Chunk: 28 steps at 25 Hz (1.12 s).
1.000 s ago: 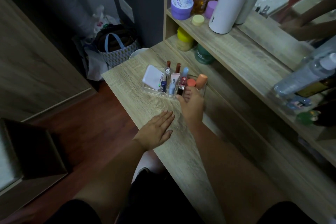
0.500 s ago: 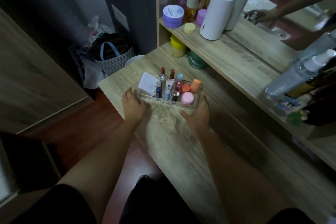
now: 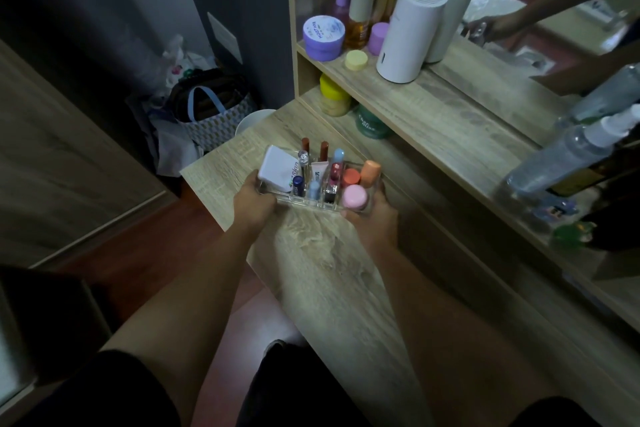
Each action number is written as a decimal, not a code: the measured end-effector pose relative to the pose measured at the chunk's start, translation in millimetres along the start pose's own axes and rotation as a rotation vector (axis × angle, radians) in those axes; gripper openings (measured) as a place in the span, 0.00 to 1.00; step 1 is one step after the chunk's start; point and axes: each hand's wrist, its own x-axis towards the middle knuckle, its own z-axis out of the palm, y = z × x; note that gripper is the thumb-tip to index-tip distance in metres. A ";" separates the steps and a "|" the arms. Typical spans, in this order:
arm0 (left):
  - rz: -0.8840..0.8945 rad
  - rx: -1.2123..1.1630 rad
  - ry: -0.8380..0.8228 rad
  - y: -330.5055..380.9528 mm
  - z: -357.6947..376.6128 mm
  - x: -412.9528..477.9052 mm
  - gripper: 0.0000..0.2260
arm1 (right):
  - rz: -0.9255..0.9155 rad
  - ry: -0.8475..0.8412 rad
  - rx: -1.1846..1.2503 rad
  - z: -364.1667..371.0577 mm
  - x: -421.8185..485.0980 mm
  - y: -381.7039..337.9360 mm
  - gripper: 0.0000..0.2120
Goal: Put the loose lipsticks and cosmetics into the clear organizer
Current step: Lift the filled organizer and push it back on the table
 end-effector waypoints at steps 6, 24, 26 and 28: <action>0.052 0.035 -0.076 1.7 -4.9 28.0 0.23 | 0.040 0.104 0.025 13.7 -1.8 -5.3 0.33; 0.193 0.153 -0.335 43.0 -5.4 139.5 0.25 | 0.223 0.383 0.155 70.1 18.1 -40.9 0.36; 0.190 0.124 -0.371 48.3 -3.2 146.0 0.25 | 0.242 0.386 0.128 72.1 23.2 -42.8 0.36; 0.181 0.116 -0.389 52.1 -1.5 152.5 0.25 | 0.251 0.390 0.098 73.6 26.1 -45.0 0.37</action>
